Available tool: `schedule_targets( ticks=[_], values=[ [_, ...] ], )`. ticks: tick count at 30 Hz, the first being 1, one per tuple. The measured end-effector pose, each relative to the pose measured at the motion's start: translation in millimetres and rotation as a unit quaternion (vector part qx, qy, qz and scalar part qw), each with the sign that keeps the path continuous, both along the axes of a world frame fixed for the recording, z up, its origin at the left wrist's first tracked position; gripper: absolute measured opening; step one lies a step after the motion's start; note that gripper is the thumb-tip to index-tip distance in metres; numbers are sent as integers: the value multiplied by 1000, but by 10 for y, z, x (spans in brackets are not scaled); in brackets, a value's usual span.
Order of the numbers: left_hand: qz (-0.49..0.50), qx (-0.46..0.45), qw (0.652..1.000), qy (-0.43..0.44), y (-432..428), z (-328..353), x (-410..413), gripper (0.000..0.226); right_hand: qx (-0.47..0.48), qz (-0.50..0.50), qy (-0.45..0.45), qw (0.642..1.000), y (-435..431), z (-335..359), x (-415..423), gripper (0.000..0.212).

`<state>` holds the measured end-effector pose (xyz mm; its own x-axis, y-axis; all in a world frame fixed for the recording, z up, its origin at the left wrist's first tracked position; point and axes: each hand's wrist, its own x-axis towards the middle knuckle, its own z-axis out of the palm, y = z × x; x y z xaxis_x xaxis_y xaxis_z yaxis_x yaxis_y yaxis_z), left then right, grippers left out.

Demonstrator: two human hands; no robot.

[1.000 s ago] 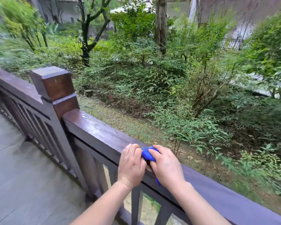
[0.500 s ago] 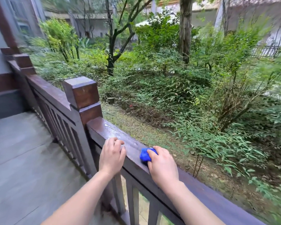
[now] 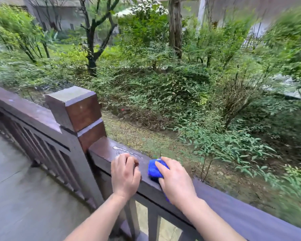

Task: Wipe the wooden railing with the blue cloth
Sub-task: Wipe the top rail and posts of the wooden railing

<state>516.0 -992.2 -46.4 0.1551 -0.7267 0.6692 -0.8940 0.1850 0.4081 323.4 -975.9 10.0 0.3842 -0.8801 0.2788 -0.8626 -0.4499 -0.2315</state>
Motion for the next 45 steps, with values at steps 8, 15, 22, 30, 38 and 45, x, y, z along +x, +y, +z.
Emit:
schedule_targets(
  ticks=[8,15,22,30,38,45],
  values=[
    [-14,-14,1000,1,-36,-87,27,18,0,-94,-19,995,0,37,60,41],
    [-17,12,1000,8,28,-10,16,19,-32,21,21,999,104,-23,100,44],
    [-8,68,998,-4,99,90,1,29,-8,35,6,999,-10,28,414,41],
    [-75,64,995,1,220,217,301,18,4,-51,-40,998,-219,75,468,32],
    [7,126,992,-26,-344,490,1229,17,-16,-5,-9,1000,-272,14,657,38],
    [-61,138,985,-84,-559,349,1384,30,-14,-44,3,999,-208,-50,875,45]
  ],
)
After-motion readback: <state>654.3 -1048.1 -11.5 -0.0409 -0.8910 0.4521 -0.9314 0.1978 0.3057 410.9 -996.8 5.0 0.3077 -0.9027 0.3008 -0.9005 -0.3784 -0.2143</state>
